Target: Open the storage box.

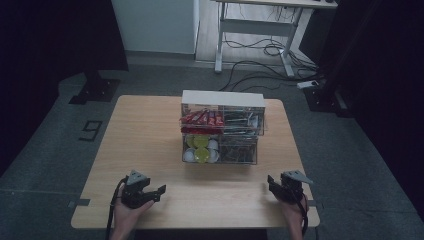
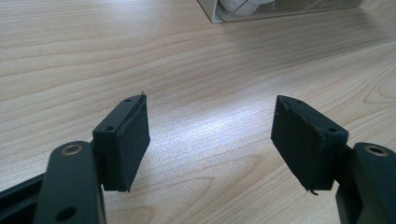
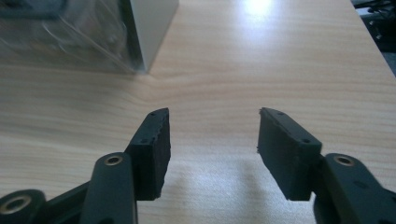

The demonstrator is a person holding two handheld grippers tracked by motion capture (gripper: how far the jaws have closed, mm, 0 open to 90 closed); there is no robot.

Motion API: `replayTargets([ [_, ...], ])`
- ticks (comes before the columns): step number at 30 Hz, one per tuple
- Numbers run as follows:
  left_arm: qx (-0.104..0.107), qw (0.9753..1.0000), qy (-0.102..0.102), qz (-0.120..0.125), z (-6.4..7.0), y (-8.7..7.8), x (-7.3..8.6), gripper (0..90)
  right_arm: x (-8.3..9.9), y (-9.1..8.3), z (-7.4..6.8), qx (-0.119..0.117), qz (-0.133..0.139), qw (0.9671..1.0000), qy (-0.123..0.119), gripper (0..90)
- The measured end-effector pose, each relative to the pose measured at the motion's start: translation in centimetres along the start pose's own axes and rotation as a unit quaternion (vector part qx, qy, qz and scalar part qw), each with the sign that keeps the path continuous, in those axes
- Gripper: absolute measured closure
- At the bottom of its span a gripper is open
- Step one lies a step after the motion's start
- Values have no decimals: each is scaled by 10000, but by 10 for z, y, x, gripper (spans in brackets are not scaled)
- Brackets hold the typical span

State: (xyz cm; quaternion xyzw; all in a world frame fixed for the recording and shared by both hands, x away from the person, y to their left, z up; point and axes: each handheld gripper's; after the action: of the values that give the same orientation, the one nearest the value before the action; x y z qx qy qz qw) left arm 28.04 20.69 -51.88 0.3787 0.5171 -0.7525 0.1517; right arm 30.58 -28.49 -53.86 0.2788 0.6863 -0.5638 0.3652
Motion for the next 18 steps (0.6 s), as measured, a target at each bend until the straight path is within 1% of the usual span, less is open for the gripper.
replayTargets([
  [6, -11, 10000, -17, 0, -1, 0, 0, 281, -6, -8, 0, -261, 241, 9993, 106, 510],
  [9, -7, 10000, -18, 1, -1, 0, 0, 281, -8, -12, 0, -366, 311, 9987, 168, 543],
  [15, 8, 10000, -4, -6, 0, 1, 0, 281, -11, -19, 1, -569, 464, 9971, 223, 657],
  [18, 11, 10000, -2, -16, 0, 1, 0, 281, -13, -22, -1, -698, 537, 9960, 181, 721],
])
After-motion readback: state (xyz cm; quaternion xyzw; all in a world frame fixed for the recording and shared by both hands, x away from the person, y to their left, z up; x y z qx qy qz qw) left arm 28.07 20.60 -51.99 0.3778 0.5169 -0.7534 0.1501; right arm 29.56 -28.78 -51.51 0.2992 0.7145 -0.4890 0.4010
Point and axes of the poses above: each handheld gripper's, and its own axes: y roughly forward along the jaws, x roughly out of its underside, z roughly to its right, and after that the axes turned 2 degrees about -x, right-handed
